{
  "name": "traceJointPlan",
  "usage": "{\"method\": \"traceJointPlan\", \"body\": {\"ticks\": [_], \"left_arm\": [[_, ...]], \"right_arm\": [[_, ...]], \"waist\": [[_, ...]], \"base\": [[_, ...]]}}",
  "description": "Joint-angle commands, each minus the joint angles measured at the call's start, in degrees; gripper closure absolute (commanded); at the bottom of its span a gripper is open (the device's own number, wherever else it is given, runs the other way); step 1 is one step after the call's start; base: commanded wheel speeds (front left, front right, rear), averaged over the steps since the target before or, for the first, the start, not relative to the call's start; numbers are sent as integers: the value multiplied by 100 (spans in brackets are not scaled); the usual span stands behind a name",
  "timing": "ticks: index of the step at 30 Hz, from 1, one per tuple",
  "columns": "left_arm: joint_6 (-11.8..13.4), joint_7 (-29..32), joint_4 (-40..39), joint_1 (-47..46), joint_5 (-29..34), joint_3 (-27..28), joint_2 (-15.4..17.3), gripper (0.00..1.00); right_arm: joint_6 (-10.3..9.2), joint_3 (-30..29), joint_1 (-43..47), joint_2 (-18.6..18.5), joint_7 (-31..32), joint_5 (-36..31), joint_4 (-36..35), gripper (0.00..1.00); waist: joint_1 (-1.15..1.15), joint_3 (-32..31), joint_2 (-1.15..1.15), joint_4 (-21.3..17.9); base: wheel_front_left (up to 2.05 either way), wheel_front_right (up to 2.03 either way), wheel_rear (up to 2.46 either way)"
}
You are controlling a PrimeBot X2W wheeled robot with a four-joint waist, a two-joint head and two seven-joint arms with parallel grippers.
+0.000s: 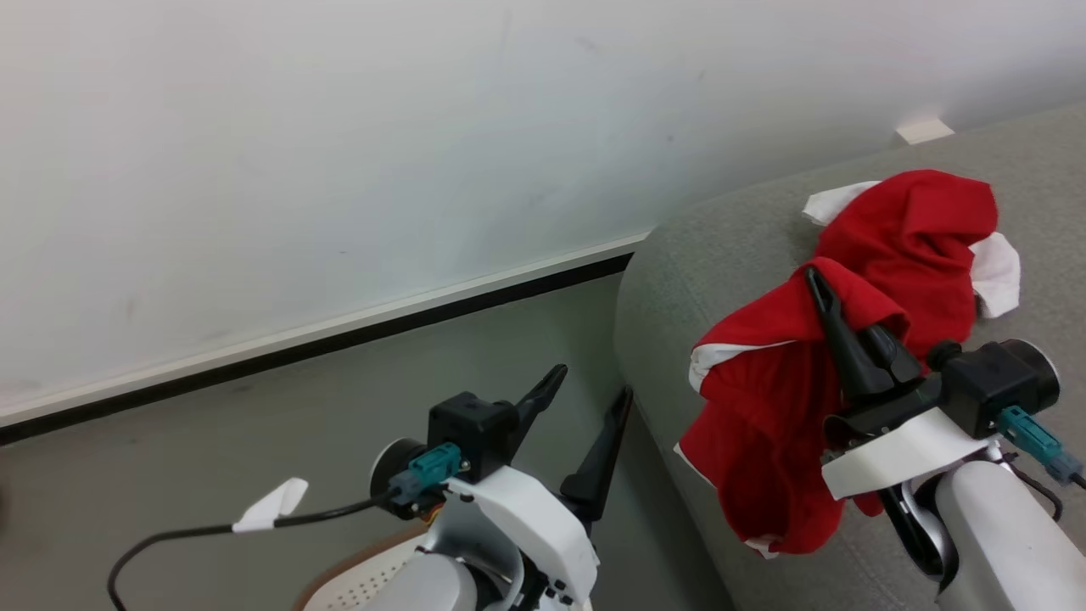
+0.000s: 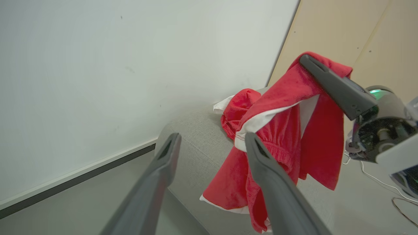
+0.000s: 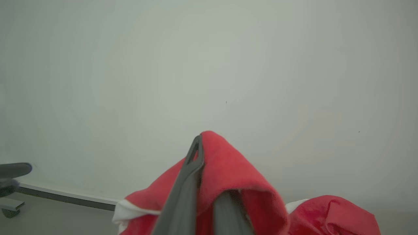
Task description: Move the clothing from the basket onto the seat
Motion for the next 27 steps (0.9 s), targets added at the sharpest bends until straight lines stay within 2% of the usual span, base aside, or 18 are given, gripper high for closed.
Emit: {"method": "traceJointPlan", "body": {"ticks": [1, 11, 22, 27], "left_arm": [[-18, -22, -43, 77, 15, -38, 3, 0], [-65, -20, -142, 143, 79, -302, -42, 0], [-192, 172, -332, -133, 289, -556, 81, 0], [-346, 403, -551, -445, 470, -708, 253, 0]], "right_arm": [[-13, -57, 115, -116, -12, -43, -119, 100], [-14, -284, 468, -522, 16, -9, -663, 100], [-13, -821, 423, -660, 183, -24, -1231, 100], [-14, -1205, -46, -680, 269, 12, -1356, 100]], "waist": [[0, 27, 0, -323], [0, 119, 0, -1038], [0, 741, 0, -1193], [0, 1394, 0, -992]], "base": [[0, 0, 0], [0, 0, 0], [0, 0, 0], [0, 0, 0]]}}
